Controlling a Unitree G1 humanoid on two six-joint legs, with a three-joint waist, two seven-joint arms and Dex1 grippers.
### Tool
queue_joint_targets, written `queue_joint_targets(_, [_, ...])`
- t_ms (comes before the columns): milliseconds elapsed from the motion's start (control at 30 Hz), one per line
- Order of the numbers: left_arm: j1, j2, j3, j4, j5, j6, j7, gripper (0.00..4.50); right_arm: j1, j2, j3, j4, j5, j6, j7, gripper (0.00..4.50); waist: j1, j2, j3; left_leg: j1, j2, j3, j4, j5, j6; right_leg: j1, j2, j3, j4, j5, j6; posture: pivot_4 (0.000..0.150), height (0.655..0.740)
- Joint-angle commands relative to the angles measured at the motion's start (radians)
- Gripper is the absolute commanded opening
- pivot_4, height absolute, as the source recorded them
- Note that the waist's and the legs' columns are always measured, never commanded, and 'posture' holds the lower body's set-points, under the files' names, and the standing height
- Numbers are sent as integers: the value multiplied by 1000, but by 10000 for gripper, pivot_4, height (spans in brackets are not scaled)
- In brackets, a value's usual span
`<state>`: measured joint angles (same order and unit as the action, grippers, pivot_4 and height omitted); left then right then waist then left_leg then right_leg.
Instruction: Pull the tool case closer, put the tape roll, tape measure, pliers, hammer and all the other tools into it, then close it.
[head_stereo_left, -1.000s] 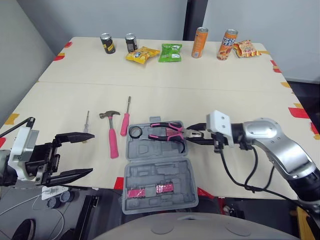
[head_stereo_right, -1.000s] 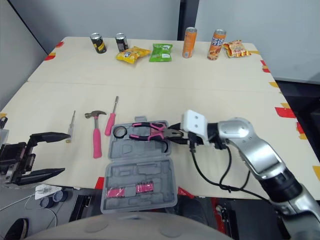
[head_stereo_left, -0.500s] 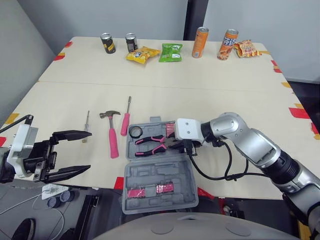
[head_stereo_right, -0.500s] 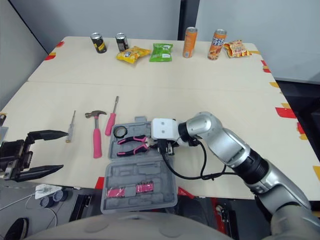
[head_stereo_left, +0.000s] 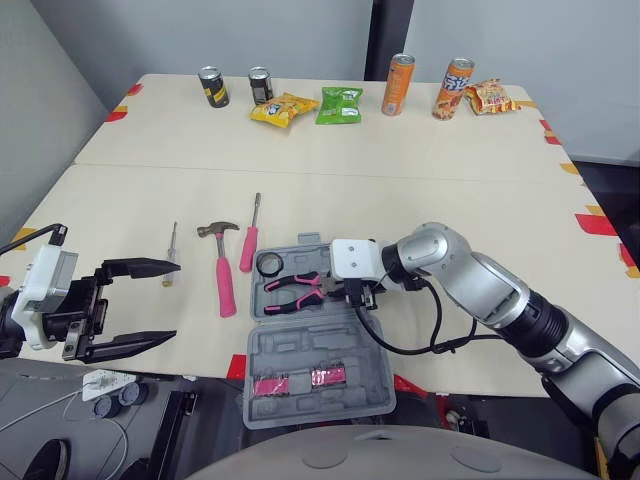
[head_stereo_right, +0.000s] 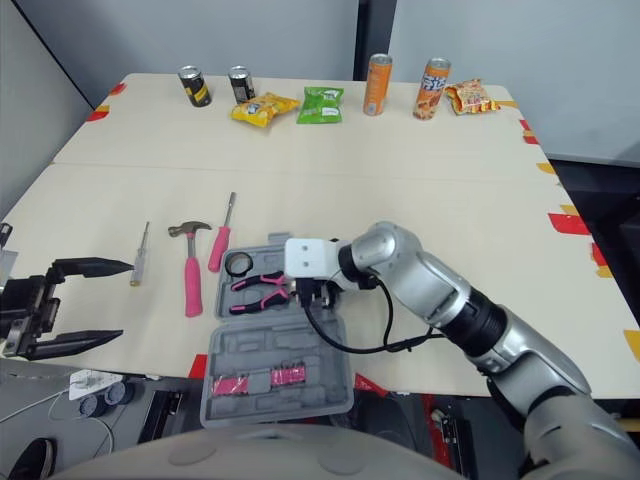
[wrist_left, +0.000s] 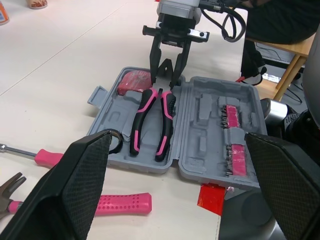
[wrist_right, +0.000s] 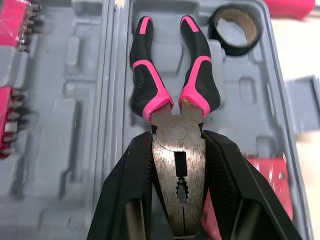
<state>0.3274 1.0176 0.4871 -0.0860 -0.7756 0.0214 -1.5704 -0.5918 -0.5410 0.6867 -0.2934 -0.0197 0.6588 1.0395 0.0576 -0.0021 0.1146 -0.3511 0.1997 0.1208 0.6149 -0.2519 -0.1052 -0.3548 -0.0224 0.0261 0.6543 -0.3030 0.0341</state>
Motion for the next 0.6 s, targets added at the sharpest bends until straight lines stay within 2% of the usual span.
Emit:
queue_joint_targets(33, [12,19,21,11,5,-18,-44,45000,-37,44,26,23,-26,-8,-6,10125,-2,0,0,0,0,0,0,0,0,0,0,0,1,0,0,1500,7385])
queue_joint_targets(533, [15,15,32,-4,10,-4,-44,45000,-27,69,31,73,-58,-65,5,10125,-5,0,0,0,1,0,0,0,0,-1,0,0,2,0,0,1500,7385])
queue_joint_targets(600, [13,15,29,-3,10,-4,-44,45000,-25,70,27,74,-53,-66,11,20339,-5,0,0,0,1,0,0,0,0,-1,0,0,2,0,0,1500,7385])
